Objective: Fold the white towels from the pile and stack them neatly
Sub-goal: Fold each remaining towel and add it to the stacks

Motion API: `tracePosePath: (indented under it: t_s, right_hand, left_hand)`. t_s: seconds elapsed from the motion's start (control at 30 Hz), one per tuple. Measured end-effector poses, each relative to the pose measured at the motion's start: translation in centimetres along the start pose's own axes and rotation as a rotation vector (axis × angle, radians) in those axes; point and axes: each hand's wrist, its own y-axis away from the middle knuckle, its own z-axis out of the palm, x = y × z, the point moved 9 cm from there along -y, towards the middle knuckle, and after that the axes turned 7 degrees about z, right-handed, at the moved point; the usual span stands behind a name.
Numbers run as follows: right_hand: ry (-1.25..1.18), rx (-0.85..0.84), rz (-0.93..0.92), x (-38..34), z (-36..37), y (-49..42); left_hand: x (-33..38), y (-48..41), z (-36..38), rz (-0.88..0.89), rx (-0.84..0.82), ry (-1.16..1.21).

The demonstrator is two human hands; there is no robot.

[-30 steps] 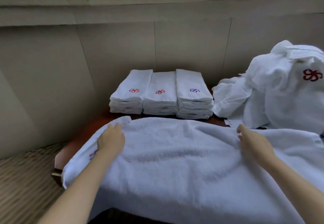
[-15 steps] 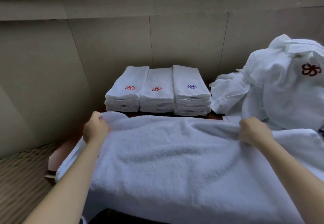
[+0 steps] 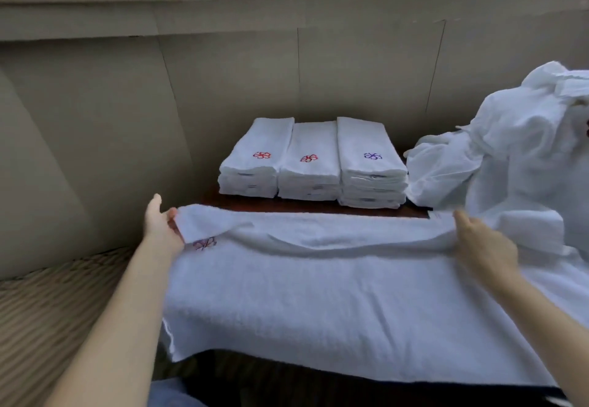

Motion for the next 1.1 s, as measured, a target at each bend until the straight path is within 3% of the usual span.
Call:
tracePosePath:
  t_s: [0.1, 0.17, 0.27, 0.33, 0.4, 0.5, 0.63, 0.73, 0.9, 1.0, 1.1]
  right_hand:
    - [-0.049, 0.154, 0.084, 0.6, -2.0, 0.0]
    - [-0.087, 0.201, 0.126, 0.9, -2.8, 0.0]
    - [-0.081, 0.112, 0.166, 0.9, -2.2, 0.3]
    - [-0.104, 0.073, 0.200, 0.8, -1.9, 0.5]
    - [-0.014, 0.102, 0.157, -0.2, -2.4, 0.9]
    - [0.190, 0.096, -0.157, -5.6, -2.1, 2.4]
    - [0.018, -0.048, -0.610, -14.2, 0.9, 7.0]
    - [-0.090, 0.020, -0.611, -15.8, 0.4, 7.3]
    - [-0.245, 0.372, -0.511, -14.1, -2.7, 6.3]
    - [-0.360, 0.489, -0.659, -14.5, -3.2, 7.5]
    - [-0.364, 0.446, -0.823, -15.5, -2.7, 8.6]
  left_hand:
    - [1.6, -0.5, -3.4, 0.079, 0.137, -0.360]
    - [2.4, -0.5, -4.0, 0.115, 0.098, -0.562]
    - [3.2, 0.2, -3.9, 0.179, -0.010, -0.899]
    - [3.3, 0.6, -4.2, 0.216, -0.035, -1.005]
    - [2.5, 1.1, -4.1, 0.207, -0.095, -1.020]
    - [1.7, 1.4, -2.7, 0.208, -0.217, -0.918]
    - [0.7, 1.1, -1.3, 0.330, -0.207, -1.066]
    - [0.8, 0.4, -1.9, 0.446, -0.070, -1.150]
    - [2.8, -2.6, -3.7, 0.488, 0.049, -0.998]
    - [2.3, -4.1, -3.8, 0.441, 0.010, -0.925]
    - [1.6, -4.3, -3.8, 0.379, 0.020, -0.950]
